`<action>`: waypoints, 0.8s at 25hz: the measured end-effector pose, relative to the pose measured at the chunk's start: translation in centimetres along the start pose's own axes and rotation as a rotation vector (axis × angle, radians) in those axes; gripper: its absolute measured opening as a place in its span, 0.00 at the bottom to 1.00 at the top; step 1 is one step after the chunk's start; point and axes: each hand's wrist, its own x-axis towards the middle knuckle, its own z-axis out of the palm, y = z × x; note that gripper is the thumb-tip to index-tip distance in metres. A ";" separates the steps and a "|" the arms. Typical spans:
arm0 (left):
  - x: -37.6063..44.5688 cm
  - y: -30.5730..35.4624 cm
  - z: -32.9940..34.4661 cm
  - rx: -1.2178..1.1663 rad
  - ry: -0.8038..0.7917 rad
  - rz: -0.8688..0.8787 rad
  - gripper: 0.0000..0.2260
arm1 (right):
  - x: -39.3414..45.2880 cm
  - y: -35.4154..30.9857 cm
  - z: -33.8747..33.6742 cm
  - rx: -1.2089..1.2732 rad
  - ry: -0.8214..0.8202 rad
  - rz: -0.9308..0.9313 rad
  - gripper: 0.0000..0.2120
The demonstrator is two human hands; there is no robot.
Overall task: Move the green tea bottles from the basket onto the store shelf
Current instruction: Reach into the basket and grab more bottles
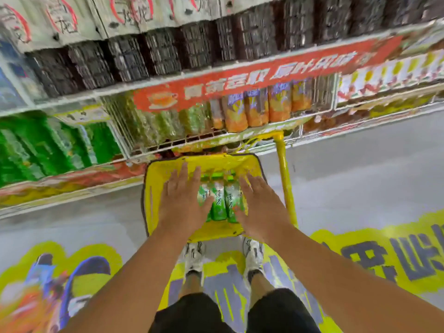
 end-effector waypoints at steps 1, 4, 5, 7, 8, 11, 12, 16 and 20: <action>0.8 -0.2 1.9 -0.011 -0.013 -0.022 0.37 | 1.5 0.6 1.5 0.010 -0.025 -0.001 0.39; 3.6 -1.1 8.0 -0.056 -0.033 -0.070 0.37 | 5.9 2.5 6.8 0.063 -0.065 0.023 0.39; 4.6 -1.5 10.1 -0.065 -0.040 -0.084 0.37 | 7.0 3.1 8.7 0.072 -0.077 0.035 0.39; 6.6 -2.4 14.2 -0.081 -0.066 -0.115 0.38 | 9.4 4.2 12.6 0.082 -0.098 0.059 0.39; 7.6 -2.9 16.1 -0.087 -0.081 -0.134 0.38 | 10.5 4.7 14.4 0.081 -0.111 0.077 0.39; 9.7 -4.0 21.0 -0.108 -0.113 -0.190 0.38 | 13.1 5.9 19.1 0.101 -0.169 0.156 0.38; 10.2 -4.4 22.6 -0.130 -0.125 -0.217 0.38 | 13.9 6.3 20.6 0.119 -0.196 0.186 0.38; 11.6 -5.3 26.8 -0.371 -0.184 -0.411 0.38 | 16.2 7.4 24.6 0.334 -0.220 0.325 0.35; 13.3 -5.7 28.7 -0.537 -0.142 -0.533 0.30 | 18.0 7.7 27.1 0.586 -0.186 0.467 0.28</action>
